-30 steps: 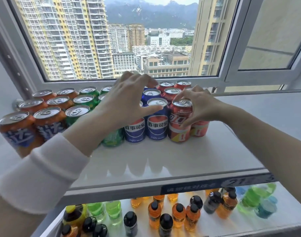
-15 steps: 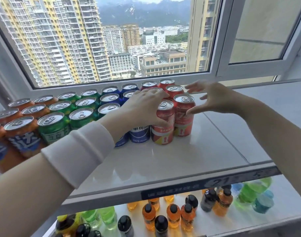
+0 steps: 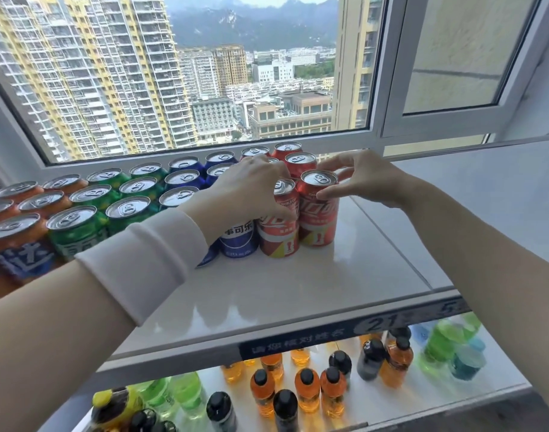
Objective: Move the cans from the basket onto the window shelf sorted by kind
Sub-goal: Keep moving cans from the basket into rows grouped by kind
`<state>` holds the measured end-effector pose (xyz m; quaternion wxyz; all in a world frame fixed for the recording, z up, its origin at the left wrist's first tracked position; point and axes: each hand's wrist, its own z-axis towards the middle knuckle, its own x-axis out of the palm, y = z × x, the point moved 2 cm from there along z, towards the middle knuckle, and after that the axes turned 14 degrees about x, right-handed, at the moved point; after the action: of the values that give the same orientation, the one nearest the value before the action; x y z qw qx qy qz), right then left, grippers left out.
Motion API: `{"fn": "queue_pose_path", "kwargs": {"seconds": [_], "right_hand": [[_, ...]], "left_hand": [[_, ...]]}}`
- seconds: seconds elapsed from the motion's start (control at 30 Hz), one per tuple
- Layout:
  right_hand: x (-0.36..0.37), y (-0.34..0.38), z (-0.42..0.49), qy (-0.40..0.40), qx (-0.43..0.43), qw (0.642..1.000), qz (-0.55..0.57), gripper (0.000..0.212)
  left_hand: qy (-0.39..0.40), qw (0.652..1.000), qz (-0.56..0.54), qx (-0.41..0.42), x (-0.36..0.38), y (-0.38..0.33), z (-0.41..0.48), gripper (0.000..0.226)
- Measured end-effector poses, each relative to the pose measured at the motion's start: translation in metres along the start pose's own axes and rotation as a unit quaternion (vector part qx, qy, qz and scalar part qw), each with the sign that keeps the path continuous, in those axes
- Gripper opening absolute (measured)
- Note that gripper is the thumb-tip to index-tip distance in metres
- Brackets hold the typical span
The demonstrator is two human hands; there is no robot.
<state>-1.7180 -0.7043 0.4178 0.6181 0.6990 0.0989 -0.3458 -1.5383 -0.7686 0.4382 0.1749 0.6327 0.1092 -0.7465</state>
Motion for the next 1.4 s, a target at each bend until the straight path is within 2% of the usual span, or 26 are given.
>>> {"fn": "queue_pose_path", "kwargs": {"seconds": [0.53,0.6,0.7,0.77,0.83,0.93,1.03,1.17,1.27,1.4], "right_hand": [[-0.003,-0.004,-0.012,0.013,-0.006,1.0,-0.018,0.054],[-0.003,-0.003,-0.014,0.021,-0.003,0.999,-0.031,0.058],[-0.003,0.007,-0.019,0.006,-0.01,0.996,-0.089,0.08],[0.0,0.025,-0.025,-0.046,-0.064,0.985,-0.157,0.089],[0.011,0.048,-0.031,-0.088,-0.131,0.965,-0.208,0.083],[0.038,0.079,-0.032,-0.071,-0.192,0.946,-0.253,0.07],[0.074,0.098,-0.021,-0.028,-0.188,0.919,-0.345,0.072],[0.103,0.106,-0.006,-0.048,-0.16,0.878,-0.448,0.076],[0.11,0.107,-0.003,-0.056,-0.143,0.884,-0.441,0.073],[0.107,0.109,-0.002,-0.044,-0.123,0.924,-0.358,0.068]], "left_hand": [[-0.007,0.999,-0.016,0.036,0.002,0.002,-0.002,0.075],[0.005,0.999,-0.004,0.041,0.003,0.003,-0.004,0.079],[0.019,0.998,0.037,0.047,-0.004,0.007,-0.016,0.089],[0.008,0.997,0.062,0.038,-0.013,0.016,-0.031,0.091],[-0.008,0.998,0.056,0.019,-0.02,0.031,-0.049,0.087],[-0.004,0.999,0.039,-0.025,-0.022,0.054,-0.075,0.082],[0.016,0.998,0.035,-0.05,-0.015,0.07,-0.089,0.077],[-0.013,0.997,0.007,-0.078,-0.007,0.086,-0.092,0.069],[-0.018,0.995,0.013,-0.093,-0.004,0.092,-0.091,0.077],[-0.052,0.994,-0.044,-0.079,-0.007,0.089,-0.091,0.084]]}}
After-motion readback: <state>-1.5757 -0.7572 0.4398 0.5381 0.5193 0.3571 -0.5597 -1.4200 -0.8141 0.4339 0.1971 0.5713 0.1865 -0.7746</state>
